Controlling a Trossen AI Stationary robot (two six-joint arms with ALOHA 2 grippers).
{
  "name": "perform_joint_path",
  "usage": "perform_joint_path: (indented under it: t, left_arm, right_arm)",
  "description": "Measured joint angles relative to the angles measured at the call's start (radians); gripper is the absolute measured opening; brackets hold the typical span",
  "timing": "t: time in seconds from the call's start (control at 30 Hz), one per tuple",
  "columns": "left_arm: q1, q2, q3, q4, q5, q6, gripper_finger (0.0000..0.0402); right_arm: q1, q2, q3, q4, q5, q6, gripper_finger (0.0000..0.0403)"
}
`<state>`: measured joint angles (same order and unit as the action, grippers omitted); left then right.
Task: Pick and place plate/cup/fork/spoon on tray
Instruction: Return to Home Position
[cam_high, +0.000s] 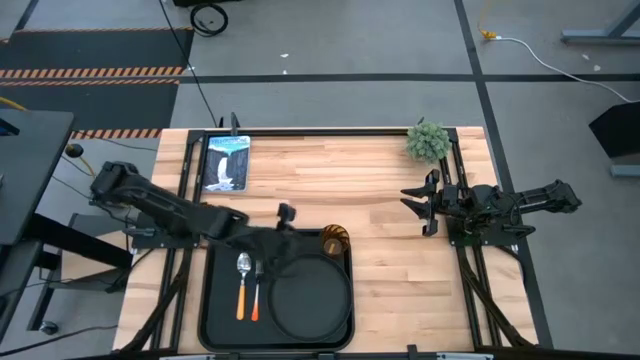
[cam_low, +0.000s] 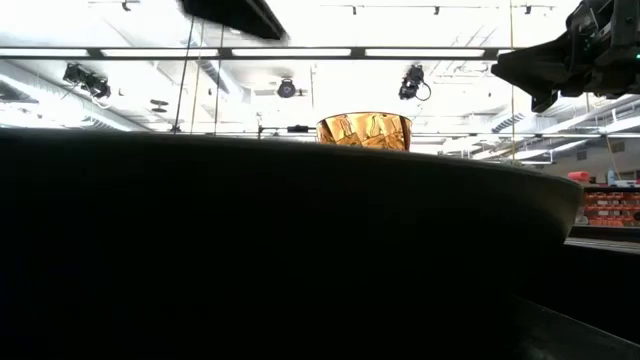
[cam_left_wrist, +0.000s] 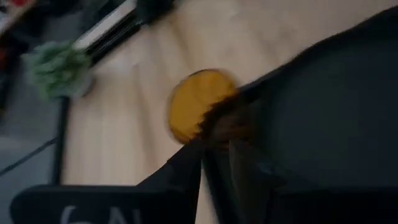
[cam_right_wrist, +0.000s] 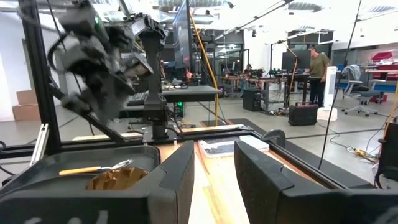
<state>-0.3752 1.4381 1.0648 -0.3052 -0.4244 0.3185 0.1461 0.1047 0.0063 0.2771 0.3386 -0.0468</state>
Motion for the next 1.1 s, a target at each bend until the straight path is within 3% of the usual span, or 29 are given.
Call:
perform_joint_path:
  t: [0.1, 0.27, 0.67, 0.9, 1.1]
  left_arm:
    - [-0.043, -0.092, 0.017, -0.091, 0.068, -0.06, 0.0083]
    - [-0.121, -0.269, 0.018, -0.183, 0.084, -0.144, 0.0073]
    - [-0.242, -0.653, 0.005, -0.238, 0.133, -0.174, 0.006]
    - [-0.251, -0.769, 0.005, -0.069, 0.13, -0.358, 0.0059]
    - [-0.251, -0.785, 0.005, -0.063, 0.131, -0.393, 0.0063]
  right_arm:
    - [0.0, 0.0, 0.0, -0.025, 0.0, 0.0, 0.0121]
    - [0.0, 0.002, 0.0, -0.214, 0.0, -0.001, 0.0121]
    - [0.0, 0.015, 0.0, -0.181, -0.003, -0.001, 0.0121]
    - [0.0, 0.015, 0.0, -0.181, -0.003, -0.001, 0.0121]
    - [0.0, 0.015, 0.0, -0.181, -0.003, -0.001, 0.0121]
